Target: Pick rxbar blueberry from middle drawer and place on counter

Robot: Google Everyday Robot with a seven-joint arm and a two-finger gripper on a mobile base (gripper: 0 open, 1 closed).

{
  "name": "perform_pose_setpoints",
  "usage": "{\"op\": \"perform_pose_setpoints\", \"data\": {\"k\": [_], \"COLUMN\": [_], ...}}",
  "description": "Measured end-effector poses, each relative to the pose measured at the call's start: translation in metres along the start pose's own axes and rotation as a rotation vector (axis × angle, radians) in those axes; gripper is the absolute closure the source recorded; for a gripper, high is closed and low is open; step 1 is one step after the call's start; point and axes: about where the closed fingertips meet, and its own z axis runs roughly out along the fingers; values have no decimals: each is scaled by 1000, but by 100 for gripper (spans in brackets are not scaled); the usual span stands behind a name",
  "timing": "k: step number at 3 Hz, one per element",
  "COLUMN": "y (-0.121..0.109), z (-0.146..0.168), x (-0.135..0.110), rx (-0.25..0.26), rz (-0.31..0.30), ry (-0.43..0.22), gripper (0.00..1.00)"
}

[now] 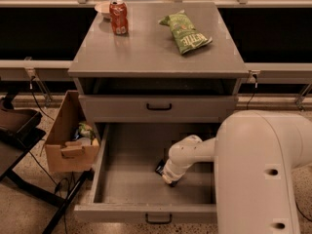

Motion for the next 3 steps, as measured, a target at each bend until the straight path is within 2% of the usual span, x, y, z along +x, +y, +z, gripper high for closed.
{"op": "perform_pose_setpoints", "data": {"k": [1,2,3], "y": [0,0,0], "z": [-4,-5,-5], "x": [-1,-1,-1], "rx": [0,0,0], "rz": [0,0,0], "ry": [0,0,0], "gripper": [82,59,54]}}
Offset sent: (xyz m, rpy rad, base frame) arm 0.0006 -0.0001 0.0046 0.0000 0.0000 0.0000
